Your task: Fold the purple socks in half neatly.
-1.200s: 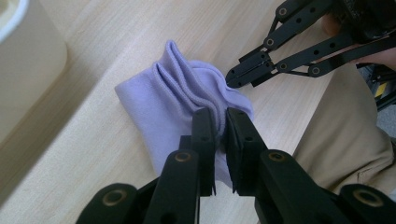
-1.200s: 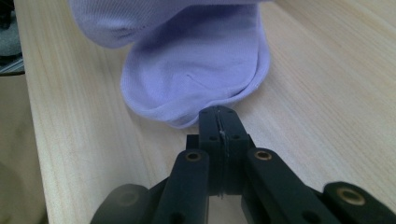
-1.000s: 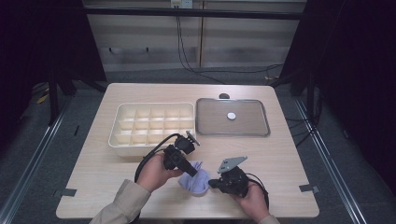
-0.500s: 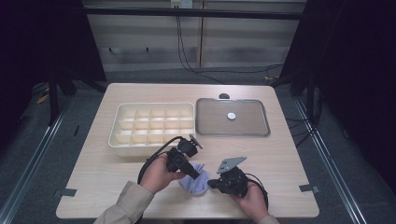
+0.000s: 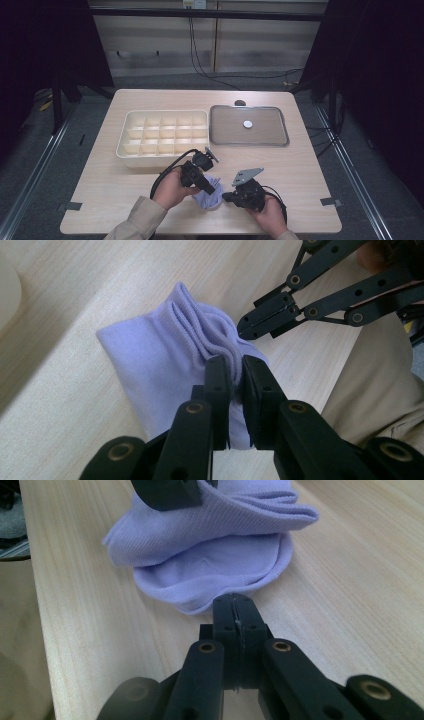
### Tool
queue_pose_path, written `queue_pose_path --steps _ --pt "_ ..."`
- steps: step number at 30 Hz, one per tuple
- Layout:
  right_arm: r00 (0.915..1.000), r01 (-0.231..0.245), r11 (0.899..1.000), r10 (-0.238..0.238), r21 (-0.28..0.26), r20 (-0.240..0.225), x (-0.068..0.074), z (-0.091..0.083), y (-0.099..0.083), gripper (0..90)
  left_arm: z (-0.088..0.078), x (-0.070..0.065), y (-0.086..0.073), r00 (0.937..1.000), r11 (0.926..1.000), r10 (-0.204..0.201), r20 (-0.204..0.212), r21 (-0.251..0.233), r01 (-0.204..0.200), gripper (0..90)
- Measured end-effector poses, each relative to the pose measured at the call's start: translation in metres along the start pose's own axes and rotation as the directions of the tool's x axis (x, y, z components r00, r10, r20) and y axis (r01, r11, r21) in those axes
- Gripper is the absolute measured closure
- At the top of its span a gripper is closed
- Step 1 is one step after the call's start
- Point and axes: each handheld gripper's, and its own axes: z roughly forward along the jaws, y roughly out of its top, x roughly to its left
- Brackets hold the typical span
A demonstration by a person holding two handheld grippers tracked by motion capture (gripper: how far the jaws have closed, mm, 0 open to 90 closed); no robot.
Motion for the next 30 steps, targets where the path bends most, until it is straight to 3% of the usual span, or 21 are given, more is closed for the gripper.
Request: queue_pose_path --steps 6,11,30 --pt "1.0000 -0.001 1.000 0.001 -0.001 -0.002 0.000 0.000 0.000 89.2 0.001 0.000 0.000 0.9999 0.9999 0.014 0.001 0.008 -0.014 81.0" --pt "0.9999 -0.008 1.000 0.008 -0.003 -0.006 0.000 0.000 0.000 89.1 0.001 0.000 -0.001 0.9999 0.9998 0.005 0.011 -0.019 -0.004 78.3" --pt "0.9998 -0.014 1.000 0.014 -0.008 -0.013 0.000 0.001 0.000 89.1 -0.013 0.001 -0.003 1.0000 0.9991 -0.001 0.009 -0.043 0.001 60.8"
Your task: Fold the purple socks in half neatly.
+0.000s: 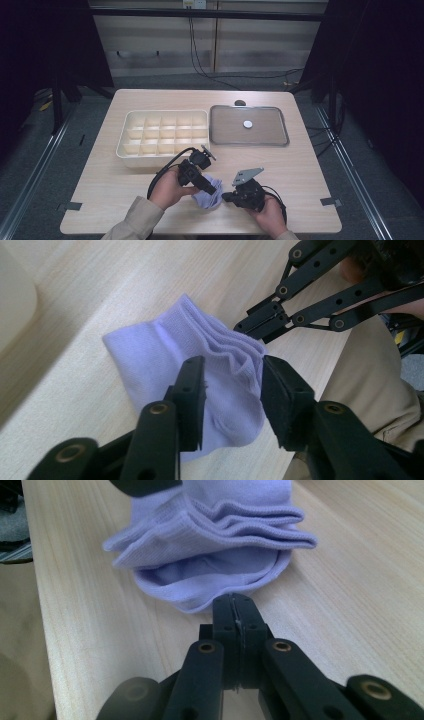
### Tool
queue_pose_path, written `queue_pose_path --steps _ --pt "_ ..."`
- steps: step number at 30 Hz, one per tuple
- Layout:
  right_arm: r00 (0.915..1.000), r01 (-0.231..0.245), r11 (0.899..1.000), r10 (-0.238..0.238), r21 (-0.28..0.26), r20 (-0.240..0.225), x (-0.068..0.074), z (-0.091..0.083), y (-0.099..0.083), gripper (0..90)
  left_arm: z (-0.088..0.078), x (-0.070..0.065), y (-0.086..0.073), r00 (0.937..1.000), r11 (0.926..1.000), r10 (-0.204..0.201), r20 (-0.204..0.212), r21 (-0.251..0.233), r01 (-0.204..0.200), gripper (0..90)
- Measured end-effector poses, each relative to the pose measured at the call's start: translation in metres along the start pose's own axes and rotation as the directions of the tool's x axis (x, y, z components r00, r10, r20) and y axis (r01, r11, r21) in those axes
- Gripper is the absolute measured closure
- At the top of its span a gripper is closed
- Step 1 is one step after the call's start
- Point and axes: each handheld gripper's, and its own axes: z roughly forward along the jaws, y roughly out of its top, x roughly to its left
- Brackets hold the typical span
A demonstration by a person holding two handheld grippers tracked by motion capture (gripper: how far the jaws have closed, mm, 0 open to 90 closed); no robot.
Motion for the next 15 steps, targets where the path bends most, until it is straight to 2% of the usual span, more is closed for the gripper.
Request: queue_pose_path --steps 15 --pt "1.0000 0.008 1.000 -0.008 -0.005 -0.004 0.000 0.001 0.000 89.2 -0.014 0.006 -0.004 0.9995 0.9995 -0.015 -0.027 -0.027 0.014 57.0"
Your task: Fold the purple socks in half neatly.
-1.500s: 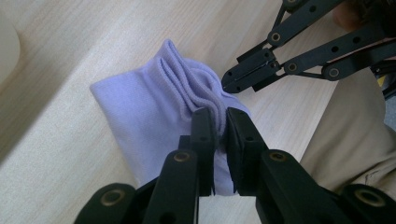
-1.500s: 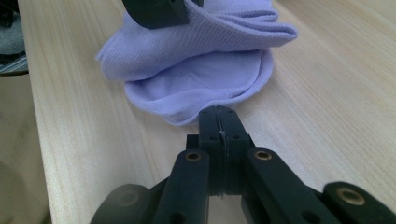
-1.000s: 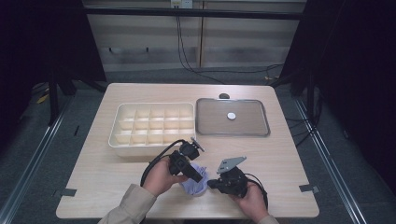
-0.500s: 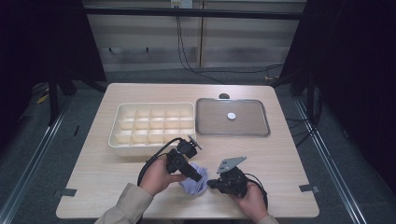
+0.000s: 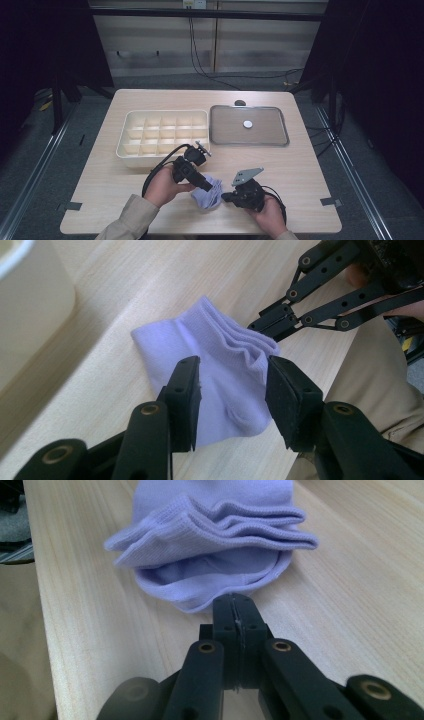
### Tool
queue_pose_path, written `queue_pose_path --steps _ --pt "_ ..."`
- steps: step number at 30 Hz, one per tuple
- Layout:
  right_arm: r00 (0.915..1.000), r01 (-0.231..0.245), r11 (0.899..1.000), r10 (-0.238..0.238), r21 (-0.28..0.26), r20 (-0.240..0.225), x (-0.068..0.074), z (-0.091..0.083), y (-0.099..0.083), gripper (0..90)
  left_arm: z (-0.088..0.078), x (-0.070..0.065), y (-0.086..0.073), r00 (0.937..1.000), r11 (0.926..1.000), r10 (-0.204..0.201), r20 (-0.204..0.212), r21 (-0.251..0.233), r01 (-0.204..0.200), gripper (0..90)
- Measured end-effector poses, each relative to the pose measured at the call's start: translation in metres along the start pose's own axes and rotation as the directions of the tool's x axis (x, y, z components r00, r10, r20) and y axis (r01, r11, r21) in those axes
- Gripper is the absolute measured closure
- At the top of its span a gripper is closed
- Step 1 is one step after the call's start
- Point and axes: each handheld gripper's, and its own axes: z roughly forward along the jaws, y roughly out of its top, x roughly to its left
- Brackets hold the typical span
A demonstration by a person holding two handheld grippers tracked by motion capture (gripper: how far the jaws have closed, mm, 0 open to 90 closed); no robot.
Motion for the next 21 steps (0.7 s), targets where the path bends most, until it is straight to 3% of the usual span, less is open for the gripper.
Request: queue_pose_path --steps 12,21 --pt "1.0000 -0.003 1.000 0.003 0.006 0.006 0.001 0.000 0.000 89.1 -0.003 0.008 -0.002 0.9998 0.9999 -0.009 -0.019 -0.005 0.009 53.7" --pt "1.0000 -0.003 1.000 0.003 0.005 0.004 0.001 0.000 0.001 89.2 0.003 0.021 -0.012 0.9972 0.9984 -0.055 -0.051 0.013 0.055 53.0"
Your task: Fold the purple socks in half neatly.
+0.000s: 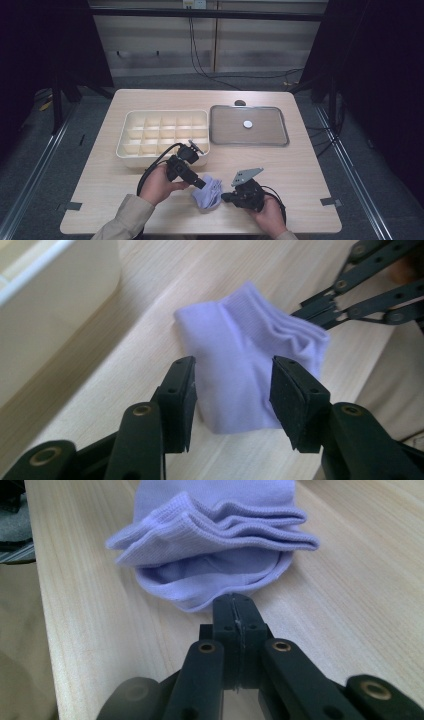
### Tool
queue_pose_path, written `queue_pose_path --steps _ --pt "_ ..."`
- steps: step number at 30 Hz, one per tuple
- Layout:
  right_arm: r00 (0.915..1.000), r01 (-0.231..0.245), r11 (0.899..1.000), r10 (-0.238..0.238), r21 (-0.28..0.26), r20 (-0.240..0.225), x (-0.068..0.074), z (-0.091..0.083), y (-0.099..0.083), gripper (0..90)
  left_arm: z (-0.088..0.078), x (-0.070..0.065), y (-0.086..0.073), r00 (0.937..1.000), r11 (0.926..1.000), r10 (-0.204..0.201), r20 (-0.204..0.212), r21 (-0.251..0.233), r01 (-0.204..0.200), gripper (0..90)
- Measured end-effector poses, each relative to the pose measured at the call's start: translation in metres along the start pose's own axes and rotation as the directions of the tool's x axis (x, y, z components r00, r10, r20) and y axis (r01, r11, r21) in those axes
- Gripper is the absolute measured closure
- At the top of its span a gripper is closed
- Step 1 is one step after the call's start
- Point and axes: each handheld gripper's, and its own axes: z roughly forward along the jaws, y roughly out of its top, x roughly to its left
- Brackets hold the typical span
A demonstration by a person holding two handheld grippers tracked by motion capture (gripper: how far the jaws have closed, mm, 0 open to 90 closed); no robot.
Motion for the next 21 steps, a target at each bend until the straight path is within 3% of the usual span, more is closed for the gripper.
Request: queue_pose_path --steps 10,15,21 --pt "1.0000 0.000 1.000 0.000 0.001 0.001 0.000 0.000 0.000 89.1 0.016 0.005 -0.005 0.9995 0.9994 -0.033 -0.003 0.013 0.033 52.1" --pt "1.0000 0.006 1.000 -0.006 0.003 0.002 0.000 0.000 0.000 88.9 0.023 0.001 -0.003 0.9998 0.9995 -0.018 -0.003 0.025 0.018 49.4" --pt "0.9998 0.017 1.000 -0.017 0.003 0.003 0.001 0.000 0.001 88.2 0.035 -0.002 -0.004 0.9992 0.9979 0.008 -0.039 0.065 -0.005 49.9"
